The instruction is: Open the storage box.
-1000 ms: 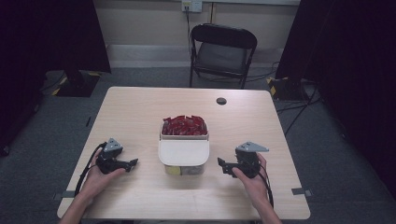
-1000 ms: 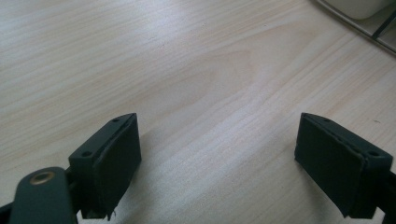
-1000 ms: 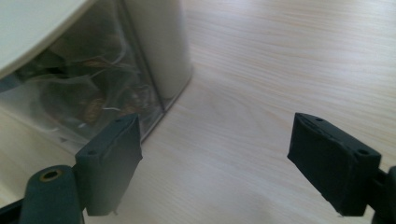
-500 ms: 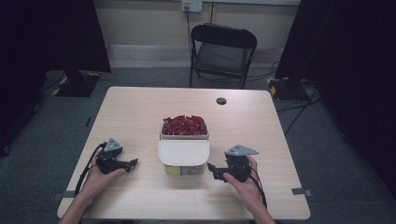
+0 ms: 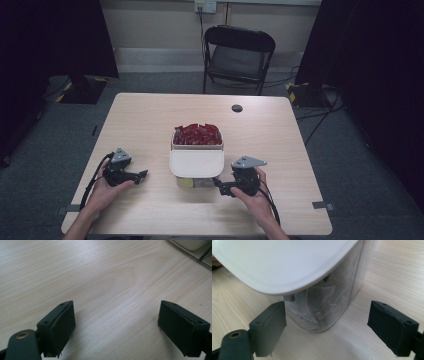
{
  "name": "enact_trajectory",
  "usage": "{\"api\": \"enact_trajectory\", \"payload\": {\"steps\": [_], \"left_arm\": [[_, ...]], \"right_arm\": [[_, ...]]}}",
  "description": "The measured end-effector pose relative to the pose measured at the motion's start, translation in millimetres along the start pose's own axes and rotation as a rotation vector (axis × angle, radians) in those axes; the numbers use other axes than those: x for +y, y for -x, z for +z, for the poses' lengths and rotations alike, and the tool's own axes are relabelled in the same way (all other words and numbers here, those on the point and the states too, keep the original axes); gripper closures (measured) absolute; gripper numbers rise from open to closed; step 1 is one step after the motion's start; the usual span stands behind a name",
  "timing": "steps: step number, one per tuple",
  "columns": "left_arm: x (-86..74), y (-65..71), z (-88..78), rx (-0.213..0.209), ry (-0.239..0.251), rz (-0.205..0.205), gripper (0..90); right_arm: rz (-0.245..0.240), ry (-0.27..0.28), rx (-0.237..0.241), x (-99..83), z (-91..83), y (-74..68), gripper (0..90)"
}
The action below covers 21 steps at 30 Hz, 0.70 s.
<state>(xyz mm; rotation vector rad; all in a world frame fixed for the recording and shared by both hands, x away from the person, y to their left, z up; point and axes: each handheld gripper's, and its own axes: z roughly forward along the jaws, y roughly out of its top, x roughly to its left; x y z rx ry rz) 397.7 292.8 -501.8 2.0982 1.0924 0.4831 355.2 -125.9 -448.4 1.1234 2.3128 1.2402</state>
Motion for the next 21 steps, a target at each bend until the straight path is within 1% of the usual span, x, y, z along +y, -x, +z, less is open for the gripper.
{"api": "enact_trajectory", "payload": {"steps": [2, 5, 7, 8, 16, 21], "left_arm": [[0.0, 0.0, 0.0, 0.0, 0.0, 0.0, 13.9], [0.0, 0.0, 0.0, 0.0, 0.0, 0.0, 13.9], [0.0, 0.0, 0.0, 0.0, 0.0, -0.001, 13.9], [0.0, -0.1, 0.0, 0.0, 0.0, 0.001, 13.9], [0.0, -0.1, 0.0, 0.0, 0.0, 0.0, 13.9], [0.0, 0.0, 0.0, 0.0, 0.0, 0.0, 13.9]], "right_arm": [[-0.004, 0.003, 0.004, 1.6, 0.2, -1.0, 13.9], [0.008, 0.01, 0.032, 5.3, 0.6, -1.8, 13.4], [0.014, 0.012, 0.039, 6.1, 1.0, -2.0, 13.3], [0.009, 0.011, 0.042, 7.3, 2.0, -3.3, 13.3], [0.017, 0.016, 0.06, 9.8, 1.1, -2.3, 12.9], [0.017, 0.022, 0.057, 11.8, -0.7, -3.6, 13.0]]}}
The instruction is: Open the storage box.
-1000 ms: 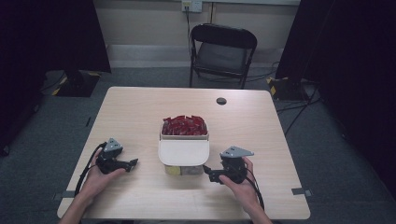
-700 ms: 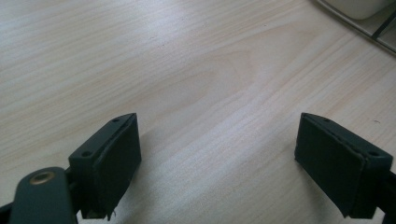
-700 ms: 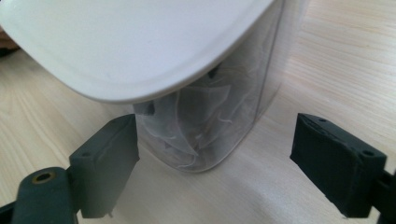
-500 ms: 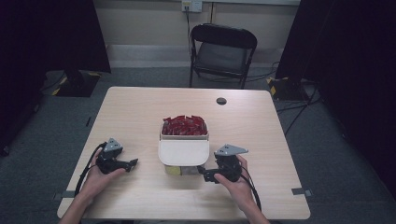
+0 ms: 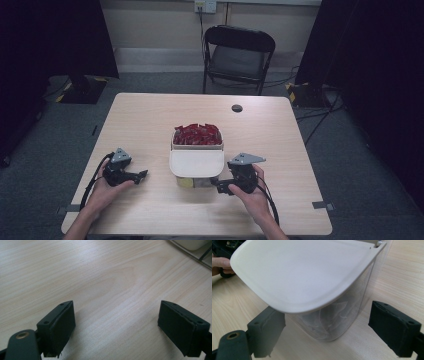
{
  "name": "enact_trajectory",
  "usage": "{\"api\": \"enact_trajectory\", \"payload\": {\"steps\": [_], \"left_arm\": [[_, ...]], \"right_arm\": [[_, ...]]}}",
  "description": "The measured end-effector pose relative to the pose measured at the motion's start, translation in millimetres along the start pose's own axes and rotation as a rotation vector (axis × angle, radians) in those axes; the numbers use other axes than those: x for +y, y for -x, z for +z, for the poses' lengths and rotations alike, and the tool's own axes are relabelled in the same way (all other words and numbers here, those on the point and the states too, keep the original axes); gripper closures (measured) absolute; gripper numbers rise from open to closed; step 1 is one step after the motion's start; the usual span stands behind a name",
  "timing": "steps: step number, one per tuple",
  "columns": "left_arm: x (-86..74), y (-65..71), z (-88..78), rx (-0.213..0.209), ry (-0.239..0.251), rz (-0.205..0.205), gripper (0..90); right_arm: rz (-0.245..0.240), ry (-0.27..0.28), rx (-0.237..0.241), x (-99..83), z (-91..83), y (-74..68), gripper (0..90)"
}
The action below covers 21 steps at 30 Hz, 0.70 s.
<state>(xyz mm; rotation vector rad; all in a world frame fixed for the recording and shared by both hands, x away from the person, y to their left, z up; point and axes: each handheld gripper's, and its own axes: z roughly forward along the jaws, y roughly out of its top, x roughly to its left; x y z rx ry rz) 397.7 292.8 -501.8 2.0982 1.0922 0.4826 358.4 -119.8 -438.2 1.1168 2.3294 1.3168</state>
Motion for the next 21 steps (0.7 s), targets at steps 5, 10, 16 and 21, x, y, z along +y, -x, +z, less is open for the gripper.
{"api": "enact_trajectory", "payload": {"steps": [5, 10, 16, 21], "left_arm": [[0.0, -0.1, 0.0, 0.0, 0.0, 0.001, 13.9], [0.0, 0.0, 0.0, 0.0, 0.001, 0.0, 13.9], [0.0, 0.0, 0.0, 0.0, 0.0, 0.001, 13.9], [0.0, 0.0, 0.0, 0.0, 0.0, 0.001, 13.9]], "right_arm": [[-0.002, 0.002, 0.003, 2.1, -2.2, 0.7, 13.0], [-0.003, 0.003, 0.012, 4.5, -3.7, 0.8, 13.4], [-0.004, 0.023, 0.009, 8.7, -5.6, -0.3, 14.2], [-0.012, 0.029, 0.009, 13.1, -7.9, 1.9, 14.2]]}}
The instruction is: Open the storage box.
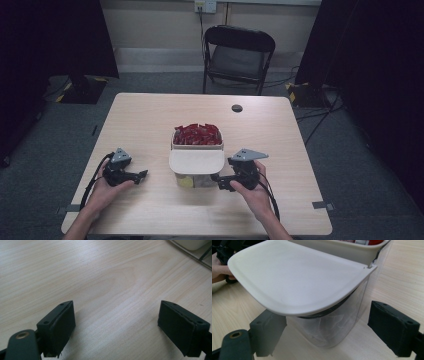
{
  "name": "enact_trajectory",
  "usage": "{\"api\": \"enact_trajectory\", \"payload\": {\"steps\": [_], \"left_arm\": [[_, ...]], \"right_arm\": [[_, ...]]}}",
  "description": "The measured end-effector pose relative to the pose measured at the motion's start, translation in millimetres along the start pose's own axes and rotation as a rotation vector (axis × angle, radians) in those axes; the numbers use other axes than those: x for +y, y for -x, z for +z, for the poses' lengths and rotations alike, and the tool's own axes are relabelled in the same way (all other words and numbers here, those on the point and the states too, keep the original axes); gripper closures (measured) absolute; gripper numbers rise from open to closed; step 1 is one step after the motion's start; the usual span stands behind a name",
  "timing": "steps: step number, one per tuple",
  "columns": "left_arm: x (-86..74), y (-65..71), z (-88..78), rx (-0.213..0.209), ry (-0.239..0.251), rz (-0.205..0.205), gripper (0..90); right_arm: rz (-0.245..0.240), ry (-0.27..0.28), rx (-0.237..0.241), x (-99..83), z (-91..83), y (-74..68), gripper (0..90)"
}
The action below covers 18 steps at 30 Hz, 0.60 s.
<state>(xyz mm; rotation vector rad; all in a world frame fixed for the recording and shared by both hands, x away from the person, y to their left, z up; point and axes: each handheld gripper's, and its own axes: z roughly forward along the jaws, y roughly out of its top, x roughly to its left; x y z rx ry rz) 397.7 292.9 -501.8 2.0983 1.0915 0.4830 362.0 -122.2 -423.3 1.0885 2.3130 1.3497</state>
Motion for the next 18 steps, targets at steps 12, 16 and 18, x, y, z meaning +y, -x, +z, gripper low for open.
{"api": "enact_trajectory", "payload": {"steps": [12, 16, 18], "left_arm": [[0.0, 0.1, 0.0, 0.0, 0.0, -0.001, 13.9], [0.0, 0.1, 0.0, 0.0, 0.0, -0.001, 13.9], [0.0, 0.1, 0.0, 0.0, 0.0, -0.001, 13.9]], "right_arm": [[0.0, 0.021, 0.003, 9.8, -1.1, 1.6, 14.1], [0.004, 0.028, 0.008, 12.9, -0.8, 2.7, 14.1], [0.004, 0.029, 0.007, 13.3, -0.6, 3.0, 14.1]]}}
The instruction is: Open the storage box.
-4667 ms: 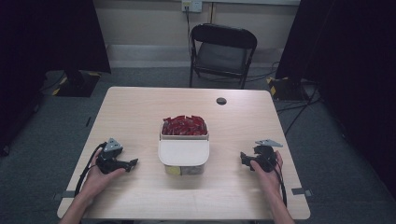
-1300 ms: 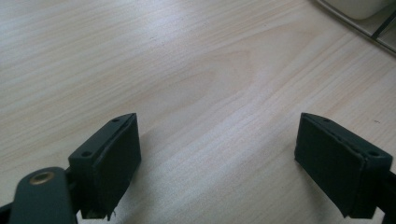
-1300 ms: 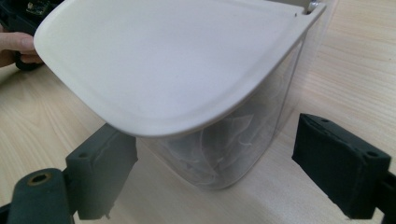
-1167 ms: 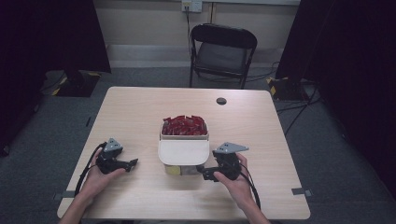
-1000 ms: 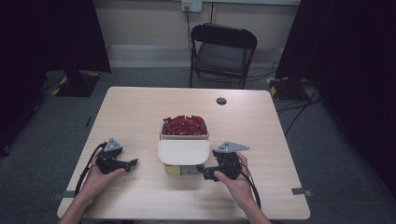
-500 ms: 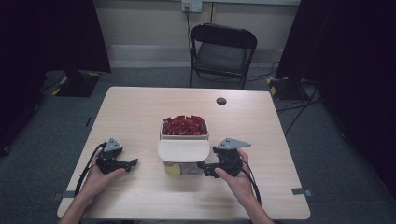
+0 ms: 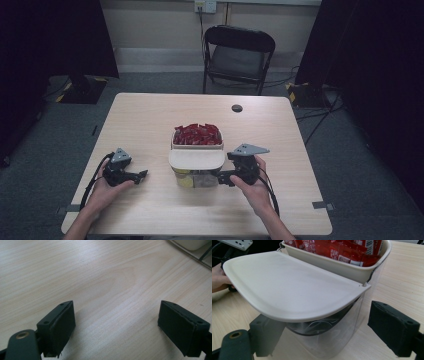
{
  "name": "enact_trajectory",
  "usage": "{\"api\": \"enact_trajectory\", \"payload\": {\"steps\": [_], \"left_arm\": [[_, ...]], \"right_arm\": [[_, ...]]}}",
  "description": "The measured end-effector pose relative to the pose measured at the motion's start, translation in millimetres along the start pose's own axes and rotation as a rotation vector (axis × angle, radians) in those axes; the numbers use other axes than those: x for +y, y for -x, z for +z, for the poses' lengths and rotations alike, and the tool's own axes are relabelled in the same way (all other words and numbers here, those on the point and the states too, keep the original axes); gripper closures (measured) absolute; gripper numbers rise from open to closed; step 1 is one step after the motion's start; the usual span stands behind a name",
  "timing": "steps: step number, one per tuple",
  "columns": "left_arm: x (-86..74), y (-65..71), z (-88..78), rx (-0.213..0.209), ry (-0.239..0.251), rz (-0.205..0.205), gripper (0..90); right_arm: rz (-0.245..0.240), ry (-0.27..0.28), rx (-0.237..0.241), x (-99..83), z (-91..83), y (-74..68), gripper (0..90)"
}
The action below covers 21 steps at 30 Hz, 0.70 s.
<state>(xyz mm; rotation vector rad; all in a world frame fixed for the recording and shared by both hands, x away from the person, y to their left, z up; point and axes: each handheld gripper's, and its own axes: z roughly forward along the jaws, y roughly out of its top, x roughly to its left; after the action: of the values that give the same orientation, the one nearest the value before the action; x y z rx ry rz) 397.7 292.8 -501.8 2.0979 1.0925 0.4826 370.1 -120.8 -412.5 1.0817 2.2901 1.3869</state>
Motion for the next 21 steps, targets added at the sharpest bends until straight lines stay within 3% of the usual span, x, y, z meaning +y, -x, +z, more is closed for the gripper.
{"api": "enact_trajectory", "payload": {"steps": [21], "left_arm": [[0.0, 0.0, 0.0, 0.0, 0.0, 0.0, 13.9]], "right_arm": [[0.017, 0.013, 0.006, 10.8, 5.1, 5.6, 14.2]]}}
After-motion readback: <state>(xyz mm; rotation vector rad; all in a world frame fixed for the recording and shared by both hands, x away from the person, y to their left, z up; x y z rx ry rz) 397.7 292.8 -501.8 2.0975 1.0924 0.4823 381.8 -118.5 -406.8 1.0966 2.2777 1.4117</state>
